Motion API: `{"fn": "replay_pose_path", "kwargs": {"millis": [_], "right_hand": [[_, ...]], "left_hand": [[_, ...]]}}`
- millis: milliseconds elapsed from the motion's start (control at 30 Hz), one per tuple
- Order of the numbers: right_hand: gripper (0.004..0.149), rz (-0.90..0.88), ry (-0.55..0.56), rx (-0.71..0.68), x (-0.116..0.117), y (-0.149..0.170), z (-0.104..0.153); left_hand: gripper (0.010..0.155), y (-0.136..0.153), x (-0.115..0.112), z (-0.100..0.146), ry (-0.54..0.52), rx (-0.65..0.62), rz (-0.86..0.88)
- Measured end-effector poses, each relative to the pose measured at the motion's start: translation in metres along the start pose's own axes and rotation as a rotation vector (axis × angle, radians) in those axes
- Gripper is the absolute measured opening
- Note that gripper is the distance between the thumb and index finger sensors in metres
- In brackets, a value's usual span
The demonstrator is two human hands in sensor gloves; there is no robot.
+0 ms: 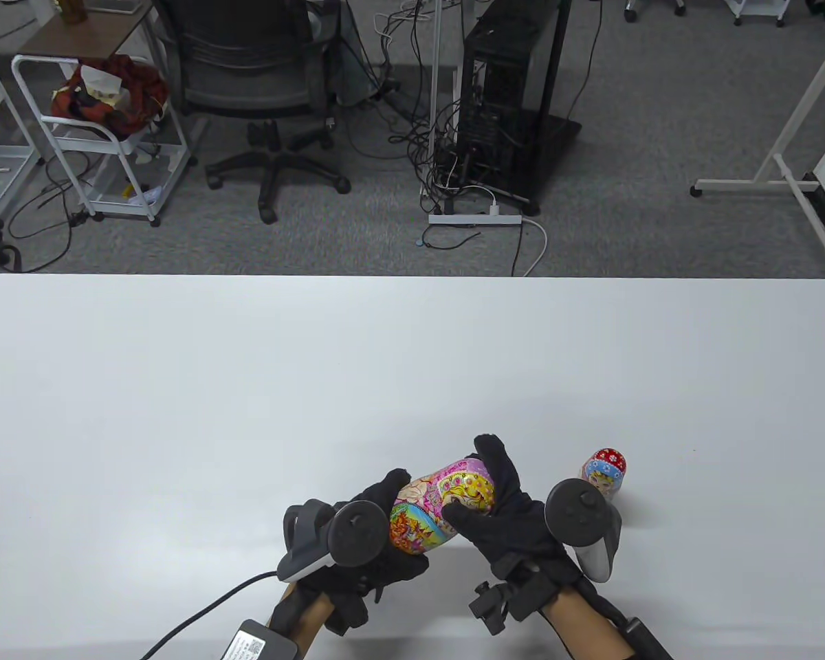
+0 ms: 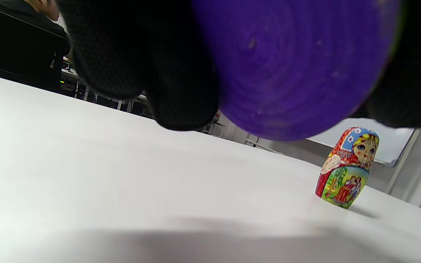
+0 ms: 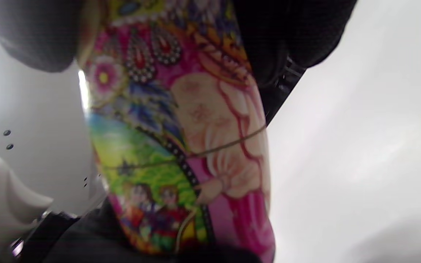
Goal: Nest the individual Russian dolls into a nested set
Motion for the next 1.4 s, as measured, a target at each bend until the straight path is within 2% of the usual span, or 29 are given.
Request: {"fn": "replay_pose_path", "kwargs": {"millis": [200,267,300,333,367,433,467,533,600,700,833,1000,1300,1400], "right_hand": [[0.085,0.132,0.063,-0.046,-0.006,-0.013,0.001],[0.083,0.173,0.123,-0.038,-0.013,-0.017,0.004],[0.083,0.274,0.143,-0.115,-0.016,-0.026,0.001],[0.084,0.407,0.145,-0.094,-0.023,-0.026,0.003],[0.084,0.314,0.145,-0.093,-0.026,-0.023,0.004],[0.084,0.192,0.18,-0.07,-0.03,-0.02,0.003],[0.084,0.237,0.182,-0.069,-0.032,-0.021,0.003],[0.084,0.408,0.147,-0.065,-0.031,-0.021,0.0],[0.084,0.473,0.086,-0.014,-0.022,-0.015,-0.007],[0.086,0.485,-0.046,0.058,0.004,-0.003,-0.022],[0.087,0.666,-0.208,0.157,0.04,0.015,-0.037],[0.084,0.735,-0.272,0.188,0.06,0.03,-0.037],[0.08,0.728,-0.284,0.236,0.062,0.051,-0.029],[0.084,0.702,-0.314,0.236,0.059,0.051,-0.029]], "left_hand": [[0.116,-0.007,0.002,-0.002,0.02,0.052,-0.041],[0.115,-0.008,0.002,-0.003,0.029,0.096,-0.045],[0.114,-0.001,-0.001,0.001,0.045,0.225,-0.161],[0.114,0.003,-0.004,-0.001,0.084,0.144,-0.229],[0.115,0.007,-0.006,-0.001,0.08,0.117,-0.202],[0.115,0.013,-0.002,0.003,0.046,0.157,-0.143],[0.114,0.015,0.002,0.004,0.029,0.164,-0.135],[0.114,0.021,0.007,0.006,-0.003,0.182,-0.121],[0.115,0.027,0.011,0.008,-0.022,0.198,-0.096],[0.114,0.038,0.013,0.012,-0.046,0.226,-0.078],[0.114,0.049,0.013,0.015,-0.065,0.259,-0.044],[0.114,0.046,0.012,0.015,-0.08,0.258,-0.005],[0.114,0.039,0.01,0.01,-0.077,0.228,-0.03],[0.114,0.038,0.011,0.011,-0.08,0.23,-0.027]]}}
Point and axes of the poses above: the tracker on the back of each hand, its own y axis roughly to the little-finger side, its own z axis roughly from the fingertips to the wrist, x = y × z, the point moved 4 cm from there along -z, roughly from the wrist to the fingertips, and after that the axes turned 9 degrees about -x, right-handed, at the moved point
